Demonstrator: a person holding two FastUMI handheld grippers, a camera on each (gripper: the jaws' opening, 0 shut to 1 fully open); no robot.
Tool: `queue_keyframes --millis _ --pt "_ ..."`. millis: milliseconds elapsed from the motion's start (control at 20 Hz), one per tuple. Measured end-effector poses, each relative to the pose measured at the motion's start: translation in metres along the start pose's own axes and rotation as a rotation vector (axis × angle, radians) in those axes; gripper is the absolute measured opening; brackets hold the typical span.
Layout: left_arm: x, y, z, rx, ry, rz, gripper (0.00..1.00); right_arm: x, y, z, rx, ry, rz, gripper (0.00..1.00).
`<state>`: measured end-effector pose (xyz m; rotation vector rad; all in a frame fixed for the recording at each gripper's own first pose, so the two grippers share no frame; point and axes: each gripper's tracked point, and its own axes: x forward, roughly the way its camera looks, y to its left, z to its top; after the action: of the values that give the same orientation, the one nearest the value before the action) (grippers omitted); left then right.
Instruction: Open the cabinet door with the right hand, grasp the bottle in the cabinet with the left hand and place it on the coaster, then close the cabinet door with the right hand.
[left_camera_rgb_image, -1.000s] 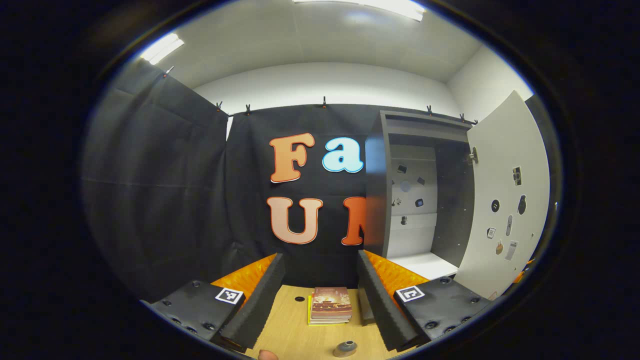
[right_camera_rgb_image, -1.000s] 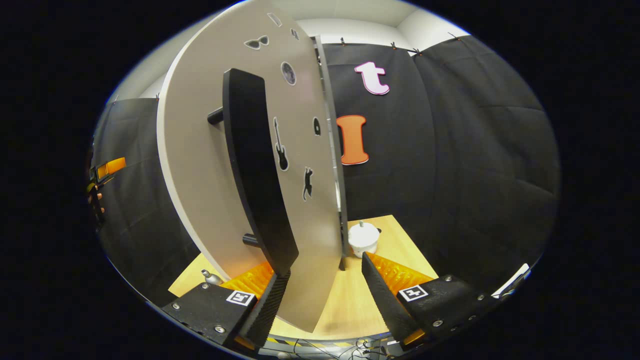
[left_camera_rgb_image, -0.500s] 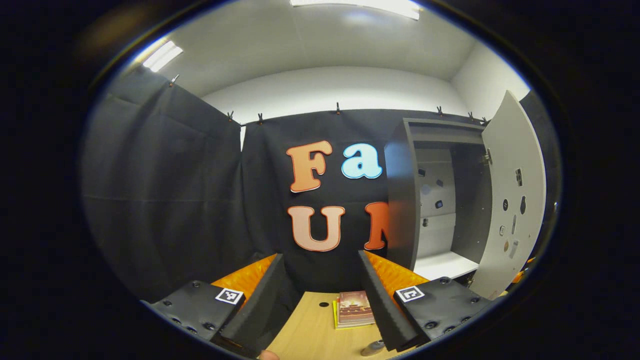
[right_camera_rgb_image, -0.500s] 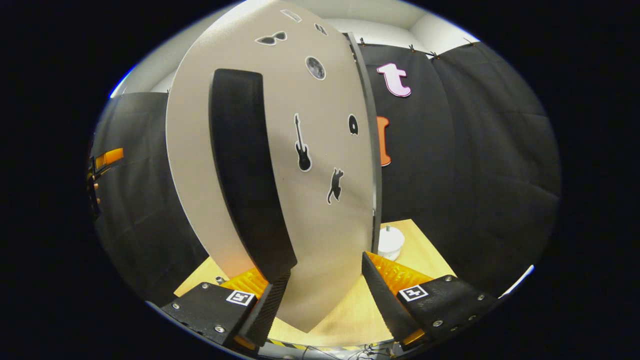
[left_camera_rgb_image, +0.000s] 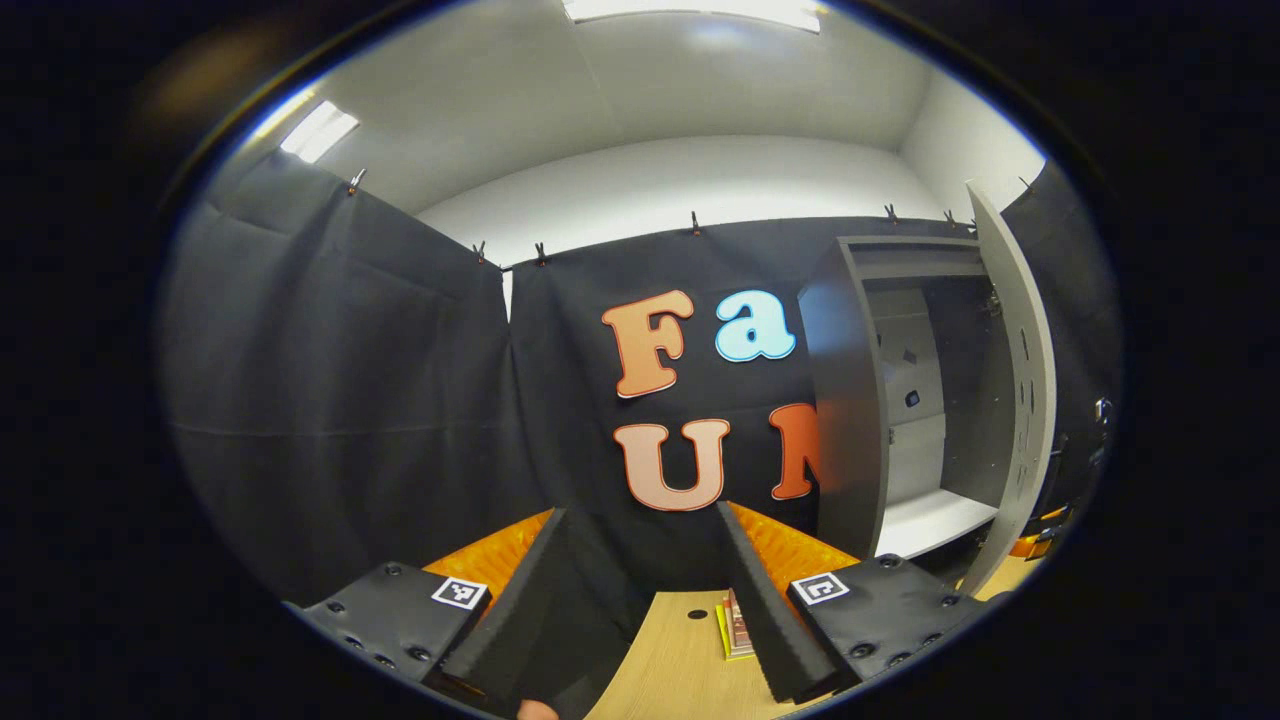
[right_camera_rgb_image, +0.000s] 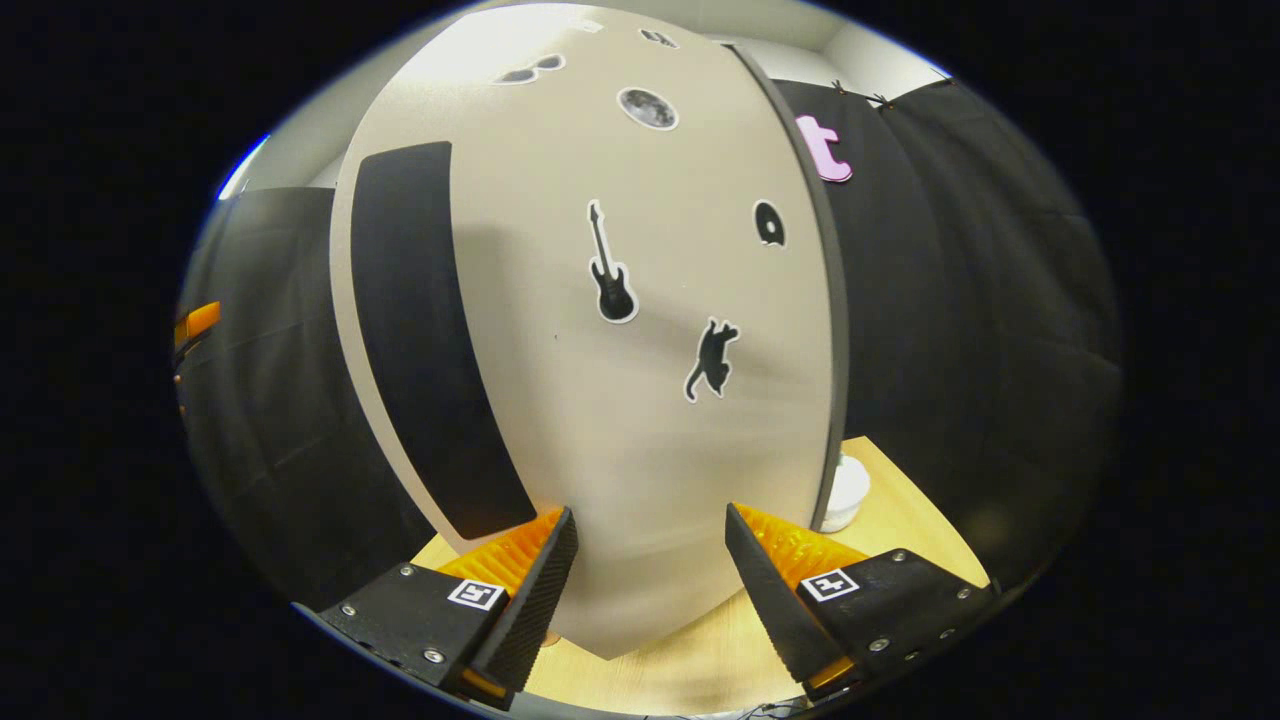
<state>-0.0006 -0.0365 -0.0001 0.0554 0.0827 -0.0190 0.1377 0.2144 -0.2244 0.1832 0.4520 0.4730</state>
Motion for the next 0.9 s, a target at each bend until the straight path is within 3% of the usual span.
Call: queue_keyframes --millis 500,900 --pt "0.013 0.056 -0.019 0.006 0.029 0.076 0.95 0.023 0.006 -0.005 -0.042 -0.004 0.0 0.92" --pt "0.027 0.066 -0.022 0.023 0.025 0.1 0.95 0.035 0.006 -0.006 -0.033 -0.006 -0.008 0.93"
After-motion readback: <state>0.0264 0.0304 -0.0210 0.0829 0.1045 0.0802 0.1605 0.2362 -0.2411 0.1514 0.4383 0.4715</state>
